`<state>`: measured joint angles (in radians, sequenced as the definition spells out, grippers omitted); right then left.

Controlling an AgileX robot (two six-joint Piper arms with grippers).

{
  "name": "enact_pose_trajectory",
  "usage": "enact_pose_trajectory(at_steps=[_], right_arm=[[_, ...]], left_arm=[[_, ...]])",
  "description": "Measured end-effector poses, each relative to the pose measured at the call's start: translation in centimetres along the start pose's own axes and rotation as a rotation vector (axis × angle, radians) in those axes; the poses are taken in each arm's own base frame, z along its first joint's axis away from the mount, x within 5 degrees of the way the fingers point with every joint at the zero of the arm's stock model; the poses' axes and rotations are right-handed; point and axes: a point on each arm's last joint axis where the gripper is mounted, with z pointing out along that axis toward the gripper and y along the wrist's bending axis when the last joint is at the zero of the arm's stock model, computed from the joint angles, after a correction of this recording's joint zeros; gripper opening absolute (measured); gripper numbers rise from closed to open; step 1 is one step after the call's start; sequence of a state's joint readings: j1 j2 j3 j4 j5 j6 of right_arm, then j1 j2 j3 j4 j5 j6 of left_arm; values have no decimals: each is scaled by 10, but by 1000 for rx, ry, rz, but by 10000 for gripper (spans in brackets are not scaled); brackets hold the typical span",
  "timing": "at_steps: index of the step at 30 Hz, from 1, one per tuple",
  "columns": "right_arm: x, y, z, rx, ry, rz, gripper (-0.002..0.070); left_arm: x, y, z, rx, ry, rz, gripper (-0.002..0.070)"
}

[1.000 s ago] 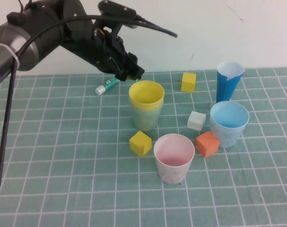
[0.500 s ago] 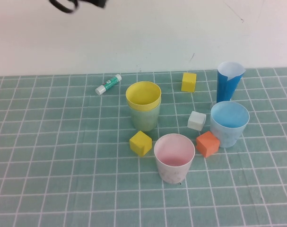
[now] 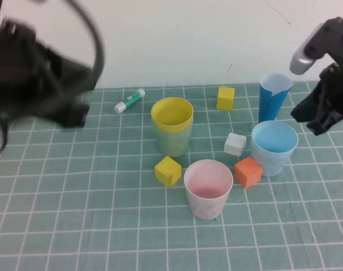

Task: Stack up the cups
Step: Pick up the blue cup, then place the blue cup on the pink cup

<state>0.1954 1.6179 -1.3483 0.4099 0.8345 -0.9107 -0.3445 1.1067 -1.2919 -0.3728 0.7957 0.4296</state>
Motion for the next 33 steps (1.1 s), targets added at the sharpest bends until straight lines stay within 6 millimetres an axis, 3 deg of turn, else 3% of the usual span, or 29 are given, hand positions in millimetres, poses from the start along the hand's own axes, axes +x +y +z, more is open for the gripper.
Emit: enact_pose_trajectory(at_steps=[2, 5, 9, 13, 18, 21, 23, 29, 33], right_arm=[[-4, -8, 9, 8, 15, -12, 50], [-5, -19, 28, -1, 47, -10, 175], [-2, -29, 56, -22, 91, 21, 334], [5, -39, 82, -23, 156, 79, 372], [11, -43, 102, -38, 195, 139, 279], [8, -43, 100, -62, 200, 150, 100], [1, -44, 94, -85, 206, 147, 46], [-34, -32, 58, -206, 189, 108, 27], [-65, 1, 32, -228, 133, -6, 26]], left_arm=[[20, -6, -10, 1, -1, -4, 1], [44, -13, -22, -8, -13, -1, 1], [58, -19, -37, -28, -40, 25, 1], [62, -21, -46, -44, -59, 45, 1], [63, -21, -47, -45, -62, 49, 1], [63, -21, -47, -45, -61, 48, 1], [62, -21, -47, -48, -66, 49, 1], [62, -21, -47, -50, -67, 50, 0], [62, -21, -47, -50, -66, 50, 0]])
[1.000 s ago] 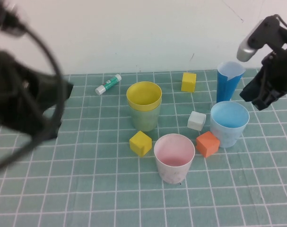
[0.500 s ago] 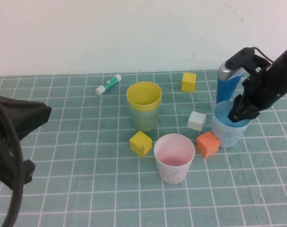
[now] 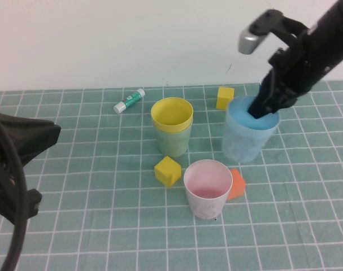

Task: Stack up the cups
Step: Place the blue cup on the pink cup, then pick up the pink cup

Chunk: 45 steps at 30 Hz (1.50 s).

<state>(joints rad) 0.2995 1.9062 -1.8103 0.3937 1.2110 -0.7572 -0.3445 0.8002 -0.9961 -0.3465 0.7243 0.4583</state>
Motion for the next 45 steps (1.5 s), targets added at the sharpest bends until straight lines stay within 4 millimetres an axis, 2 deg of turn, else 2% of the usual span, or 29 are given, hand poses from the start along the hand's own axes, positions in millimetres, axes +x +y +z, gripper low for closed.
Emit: enact_pose_trajectory(at_steps=[2, 5, 9, 16, 20, 23, 28, 31, 34, 38, 40, 43, 45], right_arm=[[-11, 21, -7, -9, -16, -60, 25], [-25, 50, -6, -40, -21, -137, 25], [-31, 66, 9, -62, 14, -188, 25], [-29, 58, 47, -104, 87, -170, 26], [-28, 55, 54, -109, 103, -165, 46], [-27, 54, 57, -113, 110, -162, 118], [-25, 50, 68, -112, 137, -186, 284], [-22, 45, 78, -111, 169, -199, 328], [-19, 42, 91, -125, 193, -199, 341], [-15, 38, 107, -154, 215, -185, 317], [-14, 38, 115, -173, 216, -172, 253], [-15, 38, 117, -186, 208, -173, 96], [-15, 38, 117, -189, 202, -179, 58]], left_arm=[[0, 0, 0, 0, 0, -2, 0], [0, 0, 0, -1, -1, -2, 0], [0, 0, 0, -1, -1, -2, 0], [0, 0, 0, -1, -1, -5, 0], [0, 0, 0, -1, -1, -5, 0], [0, 0, 0, -1, -1, -3, 0], [0, 0, 0, -1, -1, -3, 0], [0, 0, 0, 0, 0, -3, 0], [0, 0, 0, 1, 2, 2, 0], [3, 5, -2, -58, 28, 54, 0], [5, 9, -5, -113, 41, 42, 0], [7, 13, -15, -183, 41, 26, 0], [12, 12, -22, -207, 43, 24, 0]])
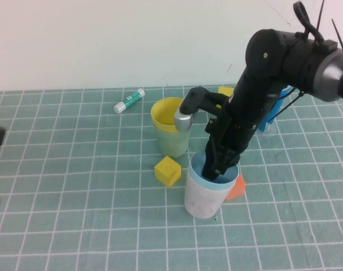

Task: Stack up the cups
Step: Pick up the pink cup, then place the pink cup on the yellow cup

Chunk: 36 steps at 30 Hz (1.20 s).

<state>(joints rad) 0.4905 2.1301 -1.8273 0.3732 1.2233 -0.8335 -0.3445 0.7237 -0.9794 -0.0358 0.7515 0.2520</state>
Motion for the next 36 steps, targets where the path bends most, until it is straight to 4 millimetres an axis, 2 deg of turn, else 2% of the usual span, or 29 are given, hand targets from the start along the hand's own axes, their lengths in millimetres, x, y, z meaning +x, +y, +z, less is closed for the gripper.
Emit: enact_pose_trajectory(at_steps=[4, 6, 9, 14, 16, 18, 21, 25, 29, 36], right_arm=[[-8, -1, -11, 29, -34, -21, 55], [-15, -1, -22, 55, -67, -24, 55], [-27, 1, -49, 113, -136, -47, 55], [-49, 15, -111, 240, -292, -126, 53], [-54, 20, -126, 277, -338, -147, 53], [-58, 19, -133, 317, -382, -151, 53], [-60, 11, -125, 341, -381, -141, 53], [-57, -8, -99, 346, -296, -110, 53], [-57, -18, -79, 326, -256, -92, 52], [-60, -28, -65, 343, -278, -82, 52]], left_arm=[[24, -4, -11, -20, 3, 11, 0], [45, -8, -12, -20, 26, 10, 0], [80, -16, -7, -14, 81, 4, 0], [124, -25, 3, -17, 102, -40, -1], [137, -28, 8, -26, 53, -51, -1], [146, -30, 11, -43, -30, -56, -1], [155, -32, 14, -67, -129, -46, -1], [163, -32, 14, -99, -196, -5, -1], [162, -32, 13, -113, -231, 15, -1], [162, -32, 13, -115, -236, 16, -1]])
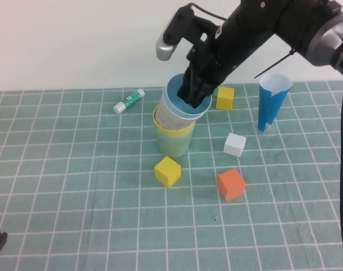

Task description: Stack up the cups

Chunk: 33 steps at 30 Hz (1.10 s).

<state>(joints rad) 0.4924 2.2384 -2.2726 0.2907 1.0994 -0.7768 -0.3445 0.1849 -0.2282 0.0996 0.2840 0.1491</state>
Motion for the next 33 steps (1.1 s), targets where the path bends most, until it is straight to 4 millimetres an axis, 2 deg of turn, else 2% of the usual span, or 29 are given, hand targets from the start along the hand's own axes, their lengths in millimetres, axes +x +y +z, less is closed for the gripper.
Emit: enact_pose_trajectory(at_steps=[10, 15, 19, 23, 26, 29, 33], right_arm=[[-4, -1, 0, 13, -44, 10, 150], [-5, -1, -1, 10, -49, 12, 162], [-11, 0, -17, 27, -77, -7, 157], [-28, 5, -67, 93, -154, -69, 113], [-35, 14, -120, 178, -172, -162, 39], [-29, 25, -174, 281, -115, -217, 10], [-15, 42, -253, 485, -71, -181, 0]], left_arm=[[0, 0, 0, -1, 0, 4, -1], [0, 0, 0, -1, 0, 4, -1], [0, 0, 0, -1, 0, 4, -1], [0, 0, 0, 0, 0, 2, -1], [0, -1, 0, 15, -2, -49, -1], [0, -4, 0, 41, -8, -132, -1], [-1, -5, 0, 55, -17, -189, -1]])
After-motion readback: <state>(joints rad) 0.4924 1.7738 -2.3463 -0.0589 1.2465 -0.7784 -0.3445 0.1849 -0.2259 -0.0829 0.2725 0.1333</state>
